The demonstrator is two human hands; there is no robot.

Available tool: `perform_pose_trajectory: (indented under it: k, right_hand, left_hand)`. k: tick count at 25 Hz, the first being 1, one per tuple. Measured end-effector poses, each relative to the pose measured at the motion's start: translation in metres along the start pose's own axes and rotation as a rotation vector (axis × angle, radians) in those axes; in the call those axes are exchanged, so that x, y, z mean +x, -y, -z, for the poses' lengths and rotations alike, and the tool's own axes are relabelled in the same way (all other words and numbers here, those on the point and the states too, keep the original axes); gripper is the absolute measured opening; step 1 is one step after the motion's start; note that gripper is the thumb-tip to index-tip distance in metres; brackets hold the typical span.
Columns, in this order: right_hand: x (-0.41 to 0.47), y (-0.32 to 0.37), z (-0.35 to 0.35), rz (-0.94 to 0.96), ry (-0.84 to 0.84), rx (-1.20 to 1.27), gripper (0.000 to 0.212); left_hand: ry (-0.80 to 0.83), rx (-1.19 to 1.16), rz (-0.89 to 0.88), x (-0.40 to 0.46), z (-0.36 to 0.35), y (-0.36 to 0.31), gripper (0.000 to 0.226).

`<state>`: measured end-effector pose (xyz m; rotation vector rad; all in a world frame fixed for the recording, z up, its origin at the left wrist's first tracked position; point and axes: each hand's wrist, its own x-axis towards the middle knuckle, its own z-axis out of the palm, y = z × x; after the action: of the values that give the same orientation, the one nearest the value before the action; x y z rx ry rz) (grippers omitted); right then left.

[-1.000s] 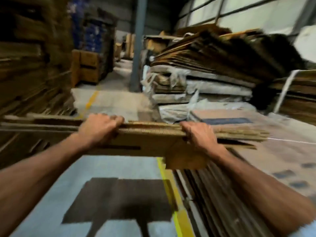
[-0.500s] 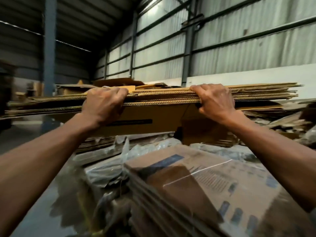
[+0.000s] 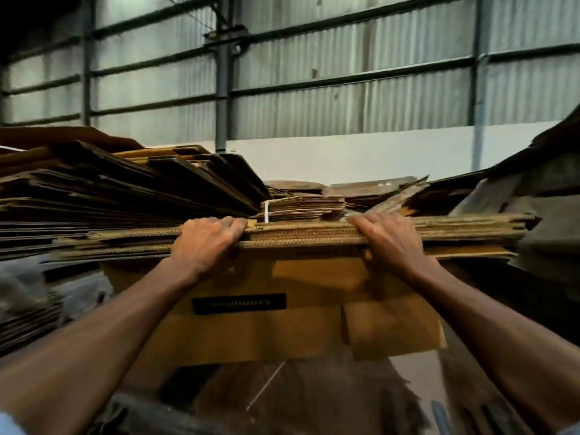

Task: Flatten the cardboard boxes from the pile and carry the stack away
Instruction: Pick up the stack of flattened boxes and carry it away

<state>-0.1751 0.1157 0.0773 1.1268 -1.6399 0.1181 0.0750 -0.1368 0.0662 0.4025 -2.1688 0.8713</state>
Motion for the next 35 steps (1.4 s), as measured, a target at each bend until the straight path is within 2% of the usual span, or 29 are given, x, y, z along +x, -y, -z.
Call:
perform_pose_trajectory:
  k: [4, 8, 11, 16, 25, 28, 29, 32, 35]
  right_hand:
    - [0.002, 0.013, -0.059, -0.080, 0.142, -0.041, 0.054]
    - [-0.017, 0.011, -0.107, -0.119, 0.190, -0.092, 0.057]
    - [-0.055, 0.022, -0.148, -0.176, 0.233, -0.058, 0.053]
    - [-0.151, 0.058, -0.213, -0.226, 0.282, -0.015, 0.035]
    - [-0.205, 0.096, -0.207, -0.308, 0.444, 0.016, 0.051]
    - [-0.229, 0.115, -0.199, -0.342, 0.474, 0.018, 0.068]
    - [-0.239, 0.124, -0.196, -0.345, 0.468, 0.020, 0.068]
    - [-0.264, 0.154, -0.182, -0.347, 0.395, 0.046, 0.051]
    - [-0.275, 0.170, -0.179, -0.345, 0.438, 0.046, 0.061]
  left_hand:
    - [0.007, -0.121, -0.075, 0.033, -0.093, 0.009, 0.052]
    - [0.026, -0.196, -0.098, 0.049, -0.160, -0.017, 0.059]
    - [0.103, -0.291, -0.115, 0.035, -0.203, -0.051, 0.070]
    - [0.262, -0.360, -0.135, -0.024, -0.278, -0.117, 0.073]
    - [0.353, -0.443, -0.120, -0.094, -0.278, -0.144, 0.089]
    - [0.401, -0.501, -0.111, -0.124, -0.276, -0.147, 0.100]
    - [0.409, -0.510, -0.105, -0.134, -0.276, -0.147, 0.102]
    - [0.427, -0.523, -0.117, -0.165, -0.273, -0.147, 0.092]
    - [0.466, -0.525, -0.155, -0.181, -0.278, -0.154, 0.091]
